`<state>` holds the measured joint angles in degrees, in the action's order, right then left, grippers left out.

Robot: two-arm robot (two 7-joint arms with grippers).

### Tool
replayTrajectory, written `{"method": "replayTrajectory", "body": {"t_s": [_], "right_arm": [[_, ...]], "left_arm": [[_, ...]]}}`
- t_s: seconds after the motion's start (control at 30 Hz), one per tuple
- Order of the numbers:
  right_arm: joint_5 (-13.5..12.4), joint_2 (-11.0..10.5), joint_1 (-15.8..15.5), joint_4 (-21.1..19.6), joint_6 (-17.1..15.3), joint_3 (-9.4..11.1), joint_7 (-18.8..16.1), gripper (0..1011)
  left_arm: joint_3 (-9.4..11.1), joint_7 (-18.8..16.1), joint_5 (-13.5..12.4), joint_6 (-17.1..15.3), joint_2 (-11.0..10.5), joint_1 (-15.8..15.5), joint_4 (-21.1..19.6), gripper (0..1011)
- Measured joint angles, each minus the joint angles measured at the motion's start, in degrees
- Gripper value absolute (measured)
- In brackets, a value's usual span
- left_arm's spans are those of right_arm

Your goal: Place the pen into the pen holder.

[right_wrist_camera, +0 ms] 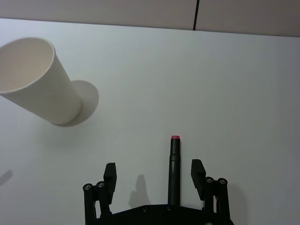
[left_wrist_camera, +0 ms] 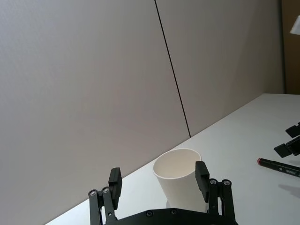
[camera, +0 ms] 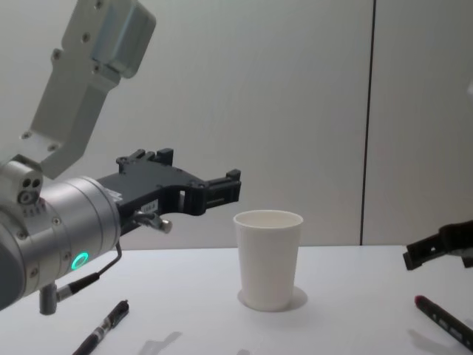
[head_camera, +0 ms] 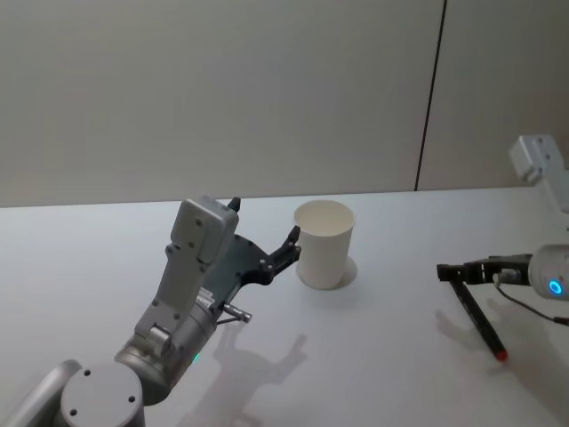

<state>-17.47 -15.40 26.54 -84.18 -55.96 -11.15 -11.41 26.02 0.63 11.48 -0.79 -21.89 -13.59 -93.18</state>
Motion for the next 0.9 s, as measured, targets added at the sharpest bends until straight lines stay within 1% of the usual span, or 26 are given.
{"method": "replayTrajectory", "body": {"t_s": [0.2, 0.4, 0.43, 0.63, 0.9], "right_arm": [[2.22, 0.5, 2.44, 3.4, -1.1, -0.72, -2.09, 1002], [5.0, 1.09, 5.34, 7.67, -2.14, -1.8, -5.08, 1002], [5.0, 1.09, 5.34, 7.67, -2.14, -1.8, -5.08, 1002], [7.34, 1.52, 7.61, 11.23, -2.49, -2.59, -7.4, 1002], [9.32, 1.73, 9.21, 14.42, -2.62, -3.02, -9.0, 1002]], "left_arm": [[0.0, 0.0, 0.0, 0.0, 0.0, 0.0, 0.0, 1003], [0.0, 0.0, 0.0, 0.0, 0.0, 0.0, 0.0, 1003], [0.0, 0.0, 0.0, 0.0, 0.0, 0.0, 0.0, 1003], [0.0, 0.0, 0.0, 0.0, 0.0, 0.0, 0.0, 1003], [0.0, 0.0, 0.0, 0.0, 0.0, 0.0, 0.0, 1003]]}}
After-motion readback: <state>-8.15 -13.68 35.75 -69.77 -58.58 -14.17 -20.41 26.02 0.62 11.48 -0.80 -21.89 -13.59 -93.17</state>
